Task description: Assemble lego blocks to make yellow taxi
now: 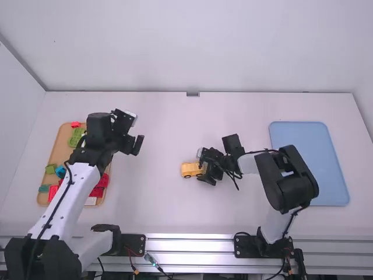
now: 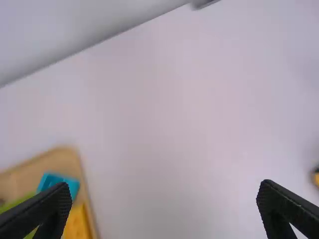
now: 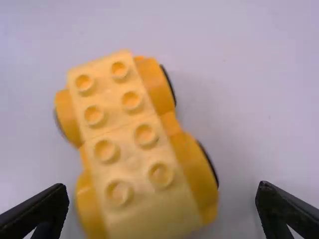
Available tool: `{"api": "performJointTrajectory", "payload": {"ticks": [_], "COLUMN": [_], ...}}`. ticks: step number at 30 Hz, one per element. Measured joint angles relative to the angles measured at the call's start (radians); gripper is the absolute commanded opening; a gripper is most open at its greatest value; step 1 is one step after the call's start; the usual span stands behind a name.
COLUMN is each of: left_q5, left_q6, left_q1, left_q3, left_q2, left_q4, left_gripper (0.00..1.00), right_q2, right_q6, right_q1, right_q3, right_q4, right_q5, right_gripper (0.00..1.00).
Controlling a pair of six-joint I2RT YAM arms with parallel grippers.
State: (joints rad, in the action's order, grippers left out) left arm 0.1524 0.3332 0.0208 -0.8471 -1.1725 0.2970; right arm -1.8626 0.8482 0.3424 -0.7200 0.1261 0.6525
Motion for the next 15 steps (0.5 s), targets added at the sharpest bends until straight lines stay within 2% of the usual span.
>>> {"api": "performJointTrajectory", "payload": {"ticks": [3, 6, 8, 11, 12, 15], "left_q5": [-0.087, -0.149, -0.177, -0.212, -0.213, -0.221], "left_q6": [-0.066, -0.109, -0.133, -0.157, -0.157, -0.147], "left_q1": [0.042, 0.092, 0.135, 0.240, 0.244, 0.318], "left_q3": [-0.042, -0.124, -0.188, -0.358, -0.365, -0.511], "left_q2": [-0.070, -0.158, -0.219, -0.381, -0.389, -0.555], "left_q4": [0.106, 0.203, 0.254, 0.361, 0.364, 0.472], "left_gripper": [0.99, 0.99, 0.88, 0.68, 0.67, 0.60], "right_q2": [0.099, 0.162, 0.201, 0.249, 0.250, 0.254], "right_q6": [0.047, 0.070, 0.079, 0.092, 0.092, 0.098], "right_q1": [-0.011, -0.025, -0.036, -0.060, -0.061, -0.087], "right_q3": [-0.008, -0.010, -0.010, -0.010, -0.010, -0.011], "right_q4": [-0.162, -0.228, -0.246, -0.243, -0.241, -0.215], "right_q5": [-0.079, -0.135, -0.168, -0.205, -0.206, -0.219], "right_gripper": [0.99, 0.99, 0.99, 0.99, 0.99, 0.99]}}
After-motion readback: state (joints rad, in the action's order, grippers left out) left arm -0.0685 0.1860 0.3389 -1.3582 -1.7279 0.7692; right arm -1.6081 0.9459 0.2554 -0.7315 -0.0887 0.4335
